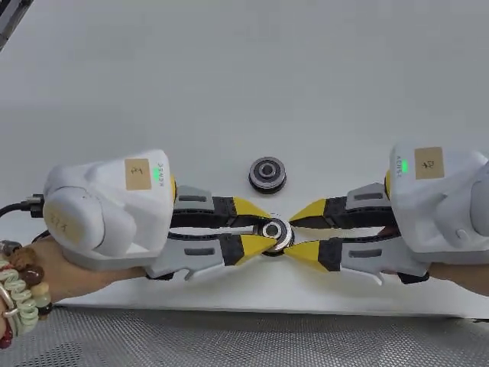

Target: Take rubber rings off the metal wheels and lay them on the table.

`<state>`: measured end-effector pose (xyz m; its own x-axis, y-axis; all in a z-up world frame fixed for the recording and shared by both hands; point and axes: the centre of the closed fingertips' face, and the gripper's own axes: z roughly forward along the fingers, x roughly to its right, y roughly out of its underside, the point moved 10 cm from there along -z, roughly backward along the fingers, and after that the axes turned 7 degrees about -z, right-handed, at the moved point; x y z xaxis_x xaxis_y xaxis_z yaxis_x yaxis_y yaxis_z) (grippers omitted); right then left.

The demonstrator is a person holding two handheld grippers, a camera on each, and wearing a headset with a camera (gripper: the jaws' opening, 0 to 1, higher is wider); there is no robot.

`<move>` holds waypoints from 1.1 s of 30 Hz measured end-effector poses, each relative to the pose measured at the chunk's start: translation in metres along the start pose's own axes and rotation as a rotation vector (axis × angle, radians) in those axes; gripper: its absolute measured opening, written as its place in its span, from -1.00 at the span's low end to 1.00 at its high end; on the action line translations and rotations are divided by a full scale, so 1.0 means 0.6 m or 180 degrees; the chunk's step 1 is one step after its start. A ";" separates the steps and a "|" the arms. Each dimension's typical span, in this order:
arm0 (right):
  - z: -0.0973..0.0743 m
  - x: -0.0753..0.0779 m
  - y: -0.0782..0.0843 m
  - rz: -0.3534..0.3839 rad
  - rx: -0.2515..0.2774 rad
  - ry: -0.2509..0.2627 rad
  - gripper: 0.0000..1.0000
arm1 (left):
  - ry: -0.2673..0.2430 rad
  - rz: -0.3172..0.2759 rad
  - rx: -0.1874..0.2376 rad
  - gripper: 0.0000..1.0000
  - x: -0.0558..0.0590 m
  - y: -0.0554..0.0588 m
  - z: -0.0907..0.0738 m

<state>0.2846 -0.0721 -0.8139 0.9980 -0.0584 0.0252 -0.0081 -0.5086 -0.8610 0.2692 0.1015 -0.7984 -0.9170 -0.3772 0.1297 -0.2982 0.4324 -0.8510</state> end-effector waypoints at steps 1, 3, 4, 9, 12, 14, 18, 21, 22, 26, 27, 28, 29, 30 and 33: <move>-0.001 0.001 0.001 -0.0014 -0.0020 0.0020 -0.77 | -0.0001 -0.0009 0.0001 -0.71 0.000 0.000 0.001; -0.002 0.002 0.002 -0.0006 -0.0027 0.0025 -0.83 | -0.0005 -0.0006 0.0005 -0.71 0.000 0.000 0.002; -0.002 0.003 0.003 -0.0001 -0.0029 0.0023 -0.83 | -0.0008 -0.0011 0.0005 -0.71 0.000 -0.001 0.002; -0.001 0.002 -0.001 -0.0075 -0.0089 0.0021 -0.84 | -0.0015 0.0005 -0.0002 -0.71 0.001 -0.001 0.003; -0.001 0.001 -0.005 -0.0134 -0.0161 0.0016 -0.84 | -0.0022 -0.0007 0.0005 -0.72 0.001 -0.001 0.004; 0.000 0.003 -0.006 -0.0179 -0.0234 0.0056 -0.91 | -0.0022 -0.0024 0.0016 -0.72 0.000 -0.001 0.004; 0.003 0.007 -0.007 -0.0180 -0.0325 0.0052 -0.97 | -0.0030 -0.0023 0.0028 -0.71 0.001 -0.001 0.005; 0.003 0.007 -0.008 -0.0215 -0.0342 0.0056 -0.97 | -0.0033 -0.0017 0.0023 -0.71 0.001 -0.001 0.005; 0.004 0.007 -0.008 -0.0225 -0.0354 0.0059 -0.97 | -0.0033 -0.0008 0.0021 -0.71 0.002 -0.002 0.005; 0.003 0.012 -0.005 -0.0078 -0.0297 0.0093 -1.00 | -0.0041 -0.0004 0.0022 -0.71 0.002 -0.002 0.005; 0.002 0.012 -0.002 -0.0023 -0.0262 0.0096 -1.00 | -0.0045 0.0001 0.0021 -0.71 0.002 -0.002 0.005; 0.002 0.009 0.000 0.0089 -0.0237 0.0124 -1.00 | -0.0046 0.0005 0.0020 -0.71 0.002 -0.002 0.005; 0.000 0.012 0.000 -0.0029 -0.0241 0.0094 -1.00 | -0.0045 -0.0001 0.0025 -0.71 0.003 -0.002 0.006; 0.001 0.014 -0.001 0.0028 -0.0246 0.0099 -1.00 | -0.0047 0.0005 0.0027 -0.71 0.003 -0.002 0.006; 0.002 0.015 -0.004 0.0318 -0.0280 0.0130 -1.00 | -0.0041 0.0012 0.0031 -0.72 0.002 -0.003 0.006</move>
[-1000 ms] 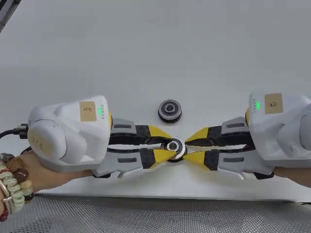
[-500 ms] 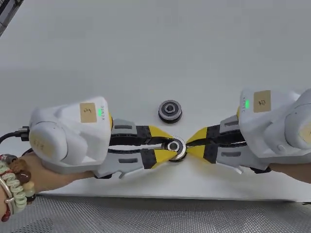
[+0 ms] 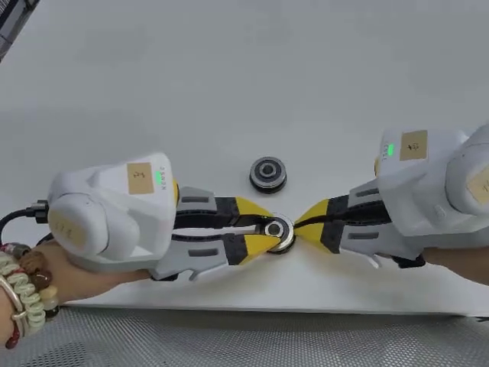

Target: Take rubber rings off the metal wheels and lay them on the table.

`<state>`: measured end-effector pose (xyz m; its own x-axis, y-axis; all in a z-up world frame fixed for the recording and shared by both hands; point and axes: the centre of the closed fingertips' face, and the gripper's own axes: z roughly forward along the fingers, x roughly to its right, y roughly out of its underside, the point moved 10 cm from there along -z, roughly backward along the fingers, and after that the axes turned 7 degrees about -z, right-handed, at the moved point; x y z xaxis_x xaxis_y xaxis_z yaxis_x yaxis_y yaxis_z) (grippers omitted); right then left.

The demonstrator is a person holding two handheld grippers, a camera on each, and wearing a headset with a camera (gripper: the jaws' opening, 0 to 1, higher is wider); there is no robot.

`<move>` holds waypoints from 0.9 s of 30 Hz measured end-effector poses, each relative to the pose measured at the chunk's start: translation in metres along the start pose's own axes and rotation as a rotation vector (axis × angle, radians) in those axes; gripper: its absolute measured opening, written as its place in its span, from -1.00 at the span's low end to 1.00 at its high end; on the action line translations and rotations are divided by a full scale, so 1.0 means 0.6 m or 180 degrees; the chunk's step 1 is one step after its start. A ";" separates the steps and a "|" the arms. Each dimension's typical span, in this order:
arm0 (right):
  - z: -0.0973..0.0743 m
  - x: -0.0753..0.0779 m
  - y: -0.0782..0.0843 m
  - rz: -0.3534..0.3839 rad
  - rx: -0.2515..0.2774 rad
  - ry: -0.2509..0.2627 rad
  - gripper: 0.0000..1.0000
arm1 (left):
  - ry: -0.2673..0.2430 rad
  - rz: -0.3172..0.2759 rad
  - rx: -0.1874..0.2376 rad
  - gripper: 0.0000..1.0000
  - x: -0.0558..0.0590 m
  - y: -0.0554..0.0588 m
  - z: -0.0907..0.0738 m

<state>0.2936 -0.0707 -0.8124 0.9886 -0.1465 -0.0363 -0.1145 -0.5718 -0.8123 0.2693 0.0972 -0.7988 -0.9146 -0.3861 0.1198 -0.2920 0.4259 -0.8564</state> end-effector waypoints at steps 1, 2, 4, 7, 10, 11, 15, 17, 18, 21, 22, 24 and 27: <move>0.000 0.000 0.001 0.0015 0.0017 0.0010 -1.00 | 0.0001 -0.0001 0.0003 -0.72 0.000 0.000 0.000; -0.001 -0.001 0.001 0.0100 0.0058 0.0026 -1.00 | 0.0000 -0.0008 0.0009 -0.72 -0.001 0.000 0.000; -0.004 -0.001 0.004 0.0268 0.0090 0.0055 -1.00 | 0.0000 -0.0018 0.0017 -0.72 -0.002 0.000 0.001; -0.011 0.004 0.006 0.0638 0.0210 0.0045 -1.00 | -0.0006 -0.0007 0.0021 -0.72 -0.001 0.000 0.002; -0.014 0.007 0.010 0.0988 0.0318 0.0012 -1.00 | -0.0014 0.0000 0.0025 -0.72 -0.002 -0.001 0.003; -0.015 0.008 0.012 0.1156 0.0376 -0.0016 -1.00 | -0.0018 0.0003 0.0025 -0.72 -0.002 -0.001 0.003; -0.017 0.012 0.021 0.1870 0.0631 -0.0205 -1.00 | -0.0021 0.0022 0.0024 -0.72 -0.001 -0.001 0.003; -0.019 0.013 0.024 0.2109 0.0780 -0.0373 -1.00 | -0.0022 0.0037 0.0021 -0.72 -0.001 -0.001 0.003; -0.016 0.011 0.025 0.2238 0.0787 -0.0367 -1.00 | -0.0022 0.0038 0.0021 -0.72 -0.001 -0.001 0.003; -0.014 0.010 0.025 0.2296 0.0816 -0.0398 -1.00 | -0.0021 0.0062 0.0016 -0.72 -0.001 0.000 0.003; -0.015 0.009 0.025 0.2333 0.0818 -0.0412 -1.00 | -0.0021 0.0072 0.0012 -0.72 -0.001 -0.001 0.003; -0.014 0.007 0.023 0.2402 0.0825 -0.0431 -1.00 | -0.0021 0.0074 0.0008 -0.72 -0.001 -0.001 0.003; -0.016 0.004 0.018 0.2387 0.0823 -0.0453 -1.00 | -0.0024 0.0071 0.0002 -0.72 -0.001 -0.001 0.003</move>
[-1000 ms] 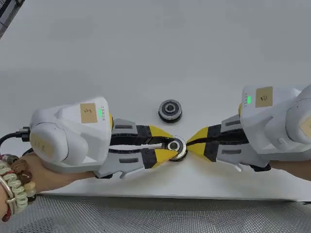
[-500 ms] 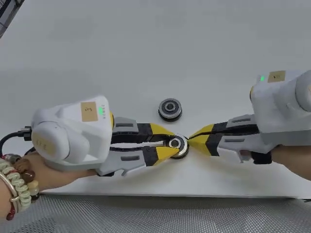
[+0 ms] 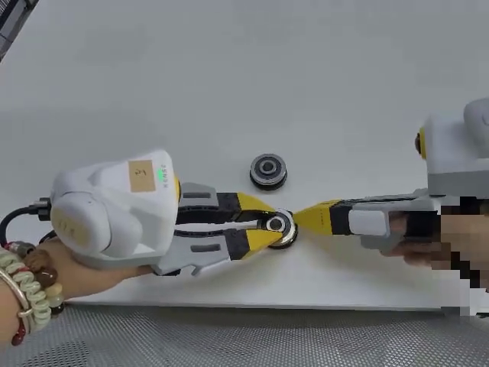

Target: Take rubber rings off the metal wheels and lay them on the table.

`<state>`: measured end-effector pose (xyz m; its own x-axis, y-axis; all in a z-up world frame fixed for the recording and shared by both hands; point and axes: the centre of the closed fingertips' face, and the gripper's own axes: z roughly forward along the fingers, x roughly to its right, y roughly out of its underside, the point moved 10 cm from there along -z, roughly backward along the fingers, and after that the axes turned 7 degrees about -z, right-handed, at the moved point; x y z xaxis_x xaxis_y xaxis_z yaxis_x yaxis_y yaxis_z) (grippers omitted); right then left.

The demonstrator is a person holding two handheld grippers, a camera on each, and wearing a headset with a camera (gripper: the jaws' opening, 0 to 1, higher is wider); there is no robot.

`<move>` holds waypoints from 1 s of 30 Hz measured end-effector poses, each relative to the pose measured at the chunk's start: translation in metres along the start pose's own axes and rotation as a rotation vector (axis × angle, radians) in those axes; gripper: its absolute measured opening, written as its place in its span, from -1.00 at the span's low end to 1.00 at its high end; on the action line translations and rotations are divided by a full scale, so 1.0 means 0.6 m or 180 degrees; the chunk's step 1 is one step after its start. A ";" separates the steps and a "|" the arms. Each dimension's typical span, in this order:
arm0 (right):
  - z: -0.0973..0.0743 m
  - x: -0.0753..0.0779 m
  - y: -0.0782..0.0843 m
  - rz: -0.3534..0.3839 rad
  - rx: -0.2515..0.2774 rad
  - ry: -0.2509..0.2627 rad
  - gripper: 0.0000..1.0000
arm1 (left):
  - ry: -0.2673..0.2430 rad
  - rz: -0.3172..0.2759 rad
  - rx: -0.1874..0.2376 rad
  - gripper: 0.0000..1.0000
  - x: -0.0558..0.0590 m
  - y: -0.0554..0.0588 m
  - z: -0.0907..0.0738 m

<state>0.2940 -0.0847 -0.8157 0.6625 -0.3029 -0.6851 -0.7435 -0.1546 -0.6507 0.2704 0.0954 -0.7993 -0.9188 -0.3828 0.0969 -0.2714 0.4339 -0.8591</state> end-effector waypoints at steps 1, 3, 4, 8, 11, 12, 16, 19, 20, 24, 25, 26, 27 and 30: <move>0.000 -0.001 -0.001 -0.0008 -0.0005 -0.0006 -1.00 | -0.0001 0.0001 -0.0003 -0.72 0.000 0.000 0.000; 0.001 0.000 -0.001 0.0012 -0.0013 -0.0014 -1.00 | -0.0003 0.0000 -0.0003 -0.72 0.000 0.000 0.000; 0.001 -0.001 -0.001 0.0028 -0.0009 -0.0018 -1.00 | -0.0005 0.0000 -0.0001 -0.72 0.000 0.000 0.000; 0.001 -0.001 -0.002 0.0052 -0.0003 -0.0026 -1.00 | -0.0008 -0.0008 0.0001 -0.72 0.000 0.000 0.000; 0.000 -0.002 -0.003 0.0044 -0.0003 -0.0034 -1.00 | -0.0006 -0.0006 0.0003 -0.72 0.000 0.000 0.000; 0.001 -0.002 -0.003 0.0047 0.0003 -0.0046 -1.00 | -0.0006 -0.0004 0.0007 -0.72 0.000 0.000 0.000; 0.002 -0.001 -0.004 0.0082 0.0024 -0.0061 -1.00 | -0.0013 -0.0004 0.0016 -0.72 0.000 -0.002 0.002; 0.003 0.000 -0.003 0.0073 -0.0001 -0.0052 -1.00 | -0.0011 0.0001 0.0004 -0.72 0.000 -0.002 0.003; 0.002 0.000 -0.002 0.0070 0.0001 -0.0054 -1.00 | -0.0010 0.0005 0.0004 -0.72 0.000 -0.001 0.003; 0.003 0.000 -0.002 0.0085 -0.0003 -0.0063 -1.00 | -0.0007 0.0014 0.0000 -0.72 0.000 -0.001 0.002; 0.003 -0.001 -0.002 0.0082 -0.0004 -0.0065 -1.00 | -0.0007 0.0020 -0.0001 -0.72 0.000 -0.001 0.002; 0.003 -0.001 -0.002 0.0074 -0.0007 -0.0068 -1.00 | -0.0007 0.0023 -0.0001 -0.72 0.000 -0.001 0.002; 0.004 -0.001 -0.002 0.0072 -0.0008 -0.0072 -1.00 | -0.0006 0.0021 -0.0001 -0.72 0.000 -0.001 0.003; 0.004 -0.001 -0.002 0.0081 -0.0010 -0.0084 -1.00 | -0.0009 0.0025 -0.0003 -0.72 0.000 -0.001 0.003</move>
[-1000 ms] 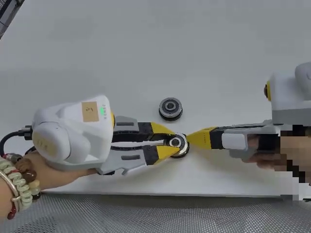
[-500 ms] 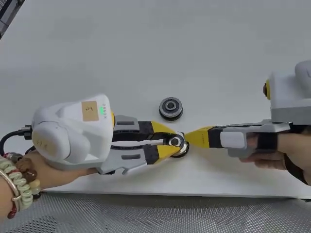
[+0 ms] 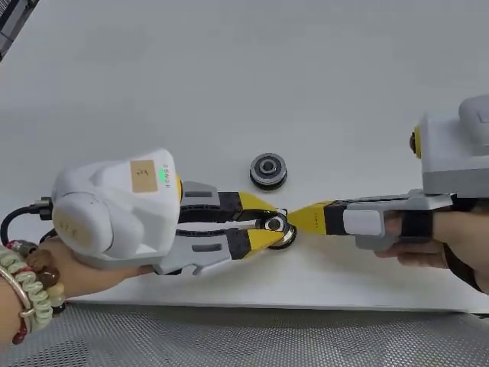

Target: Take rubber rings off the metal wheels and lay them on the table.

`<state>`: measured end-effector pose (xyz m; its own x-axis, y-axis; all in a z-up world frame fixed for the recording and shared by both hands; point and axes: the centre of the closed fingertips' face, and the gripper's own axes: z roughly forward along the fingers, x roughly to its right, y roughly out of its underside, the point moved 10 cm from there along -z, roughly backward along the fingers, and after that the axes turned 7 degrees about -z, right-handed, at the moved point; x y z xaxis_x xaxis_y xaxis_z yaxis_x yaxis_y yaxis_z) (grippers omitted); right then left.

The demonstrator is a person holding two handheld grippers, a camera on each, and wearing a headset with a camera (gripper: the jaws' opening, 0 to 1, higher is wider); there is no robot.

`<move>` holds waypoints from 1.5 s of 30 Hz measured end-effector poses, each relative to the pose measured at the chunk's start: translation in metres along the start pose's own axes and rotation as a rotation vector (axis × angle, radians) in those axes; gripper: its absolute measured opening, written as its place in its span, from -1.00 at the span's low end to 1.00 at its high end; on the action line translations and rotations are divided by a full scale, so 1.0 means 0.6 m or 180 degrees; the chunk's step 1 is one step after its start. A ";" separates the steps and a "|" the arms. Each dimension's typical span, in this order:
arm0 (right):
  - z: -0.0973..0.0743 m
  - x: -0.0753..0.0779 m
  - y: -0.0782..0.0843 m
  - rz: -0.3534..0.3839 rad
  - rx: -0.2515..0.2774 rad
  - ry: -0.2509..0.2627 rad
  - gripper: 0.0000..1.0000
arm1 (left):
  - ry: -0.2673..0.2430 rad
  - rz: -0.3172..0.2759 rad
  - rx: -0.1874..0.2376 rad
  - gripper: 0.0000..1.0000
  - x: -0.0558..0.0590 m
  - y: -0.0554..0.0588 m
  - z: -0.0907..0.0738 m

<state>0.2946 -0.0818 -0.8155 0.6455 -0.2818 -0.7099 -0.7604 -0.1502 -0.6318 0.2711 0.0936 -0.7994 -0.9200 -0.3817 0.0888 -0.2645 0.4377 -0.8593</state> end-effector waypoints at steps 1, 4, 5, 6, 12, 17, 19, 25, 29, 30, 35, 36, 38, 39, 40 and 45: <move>0.001 0.000 0.000 -0.0003 -0.0004 -0.0001 -1.00 | 0.0000 0.0000 0.0000 -0.72 0.000 0.000 0.000; 0.002 -0.001 -0.001 -0.0016 -0.0011 -0.0020 -1.00 | 0.0001 0.0001 0.0001 -0.72 0.000 0.000 0.000; 0.003 -0.002 -0.001 -0.0014 -0.0014 -0.0027 -1.00 | 0.0002 0.0001 0.0002 -0.72 0.000 0.000 0.000; 0.003 -0.002 -0.001 -0.0016 -0.0015 -0.0033 -1.00 | 0.0004 0.0001 0.0003 -0.72 0.000 0.000 0.000; 0.006 -0.003 -0.001 -0.0020 -0.0019 -0.0069 -1.00 | 0.0004 -0.0006 0.0006 -0.72 0.000 0.000 0.000; 0.012 -0.006 -0.001 -0.0035 -0.0013 -0.0142 -1.00 | 0.0002 -0.0007 0.0006 -0.72 0.000 0.000 0.000; 0.013 -0.006 -0.001 -0.0045 -0.0019 -0.0147 -1.00 | -0.0002 -0.0010 0.0005 -0.72 0.000 0.000 0.000; 0.010 -0.009 -0.002 -0.0058 0.0006 -0.0139 -1.00 | -0.0012 -0.0013 0.0006 -0.72 0.001 0.000 0.000; 0.011 -0.009 -0.002 -0.0033 0.0022 -0.0170 -1.00 | -0.0013 -0.0009 0.0006 -0.72 0.001 0.000 0.000; 0.011 -0.009 -0.003 -0.0031 0.0023 -0.0173 -1.00 | -0.0013 -0.0009 0.0005 -0.72 0.001 0.000 0.000; 0.011 -0.011 -0.005 -0.0027 0.0055 -0.0197 -1.00 | -0.0009 0.0000 0.0006 -0.72 0.001 0.000 0.000; 0.011 -0.011 -0.005 -0.0014 0.0064 -0.0203 -1.00 | -0.0007 0.0002 0.0006 -0.72 0.001 0.000 0.000; 0.009 -0.008 -0.003 0.0032 0.0094 -0.0214 -1.00 | -0.0007 0.0001 0.0005 -0.72 0.001 0.000 0.000; 0.008 -0.006 -0.003 0.0100 0.0120 -0.0208 -1.00 | -0.0011 -0.0002 0.0004 -0.72 0.001 0.000 0.000; 0.006 -0.006 -0.002 0.0133 0.0125 -0.0179 -1.00 | -0.0019 -0.0007 0.0003 -0.72 0.001 0.000 0.000; -0.005 0.002 0.002 0.0127 0.0188 -0.0107 -1.00 | -0.0025 -0.0034 -0.0005 -0.72 0.001 0.000 0.000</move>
<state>0.2944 -0.0851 -0.8159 0.6176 -0.2542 -0.7442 -0.7806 -0.0830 -0.6195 0.2706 0.0933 -0.7990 -0.9149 -0.3926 0.0940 -0.2747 0.4349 -0.8575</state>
